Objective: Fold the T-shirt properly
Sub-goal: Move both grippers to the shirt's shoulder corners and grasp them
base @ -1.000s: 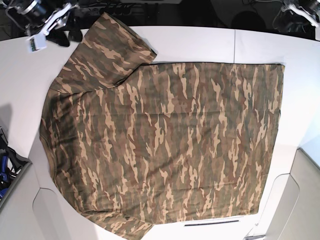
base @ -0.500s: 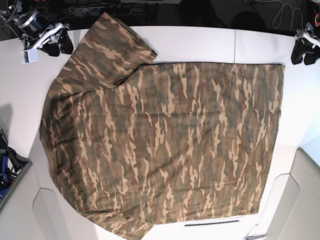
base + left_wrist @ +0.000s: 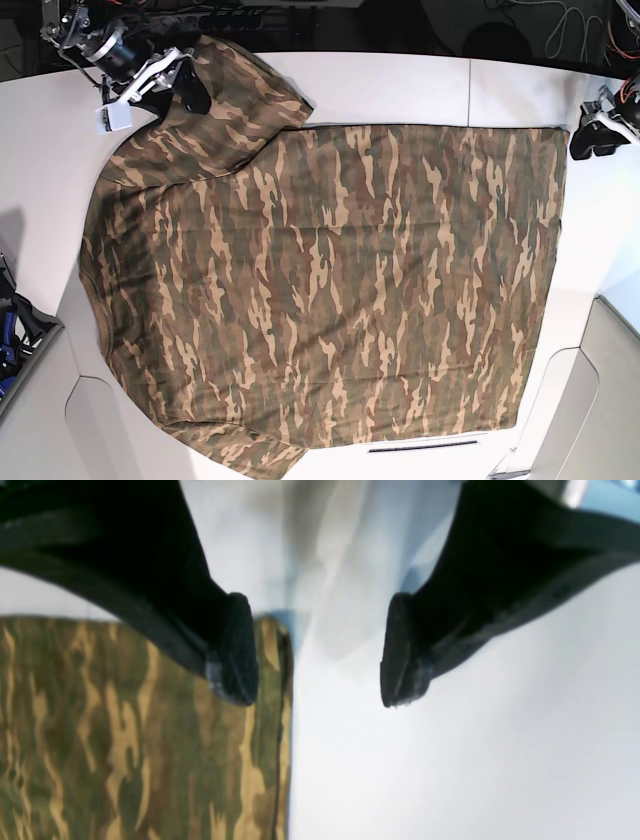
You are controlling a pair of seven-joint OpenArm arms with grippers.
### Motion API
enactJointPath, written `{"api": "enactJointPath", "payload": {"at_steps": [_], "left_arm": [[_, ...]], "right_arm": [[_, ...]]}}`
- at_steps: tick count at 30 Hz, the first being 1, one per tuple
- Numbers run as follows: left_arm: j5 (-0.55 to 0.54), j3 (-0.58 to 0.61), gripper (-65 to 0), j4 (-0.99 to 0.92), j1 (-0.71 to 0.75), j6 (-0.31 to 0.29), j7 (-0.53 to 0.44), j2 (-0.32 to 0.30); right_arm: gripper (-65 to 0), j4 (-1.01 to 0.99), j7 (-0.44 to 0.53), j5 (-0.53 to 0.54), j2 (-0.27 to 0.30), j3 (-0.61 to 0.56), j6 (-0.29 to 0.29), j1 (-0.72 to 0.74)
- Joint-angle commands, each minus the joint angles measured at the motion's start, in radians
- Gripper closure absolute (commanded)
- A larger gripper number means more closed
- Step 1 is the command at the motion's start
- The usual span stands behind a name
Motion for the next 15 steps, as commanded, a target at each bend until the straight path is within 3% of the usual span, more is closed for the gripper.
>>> {"api": "enactJointPath", "payload": {"at_steps": [1,15], "left_arm": [[-0.013,0.008,-41.3,0.0,-0.019,-0.009,-0.022,-0.025],[0.002,0.206,-41.0,-0.039,-0.04,-0.009,-0.029,-0.022]], "right_arm": [[-30.6,0.003,-0.023,-0.018,-0.001,-0.002,-0.005,-0.009],[-30.3,0.003,-0.011,-0.028,-0.011,-0.002,-0.005,-0.009]]}}
